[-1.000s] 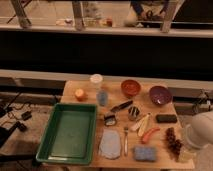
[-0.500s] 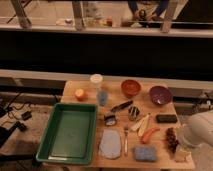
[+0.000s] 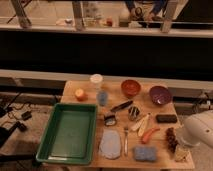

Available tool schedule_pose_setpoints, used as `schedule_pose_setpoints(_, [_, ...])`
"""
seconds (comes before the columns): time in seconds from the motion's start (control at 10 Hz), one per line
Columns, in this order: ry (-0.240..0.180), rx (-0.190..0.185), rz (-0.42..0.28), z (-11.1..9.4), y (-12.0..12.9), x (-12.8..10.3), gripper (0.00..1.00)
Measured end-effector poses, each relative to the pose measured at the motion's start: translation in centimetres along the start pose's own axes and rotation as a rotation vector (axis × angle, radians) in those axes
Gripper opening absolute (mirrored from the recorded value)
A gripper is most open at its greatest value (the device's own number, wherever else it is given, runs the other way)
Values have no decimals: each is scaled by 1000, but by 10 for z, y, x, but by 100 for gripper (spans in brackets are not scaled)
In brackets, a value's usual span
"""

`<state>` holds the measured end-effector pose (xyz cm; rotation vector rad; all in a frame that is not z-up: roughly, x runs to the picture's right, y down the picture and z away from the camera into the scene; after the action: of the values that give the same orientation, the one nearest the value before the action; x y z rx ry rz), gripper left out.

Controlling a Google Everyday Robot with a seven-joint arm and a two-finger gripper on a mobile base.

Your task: Place grapes in paper cup

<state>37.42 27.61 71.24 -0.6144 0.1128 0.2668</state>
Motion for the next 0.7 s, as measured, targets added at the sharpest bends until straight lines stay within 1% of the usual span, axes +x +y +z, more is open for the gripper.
schedule_pose_setpoints(0.4, [37,1,30,8,-10,30,80])
schedule_pose_setpoints(0.7, [40,-11,30,14,-4,33,80])
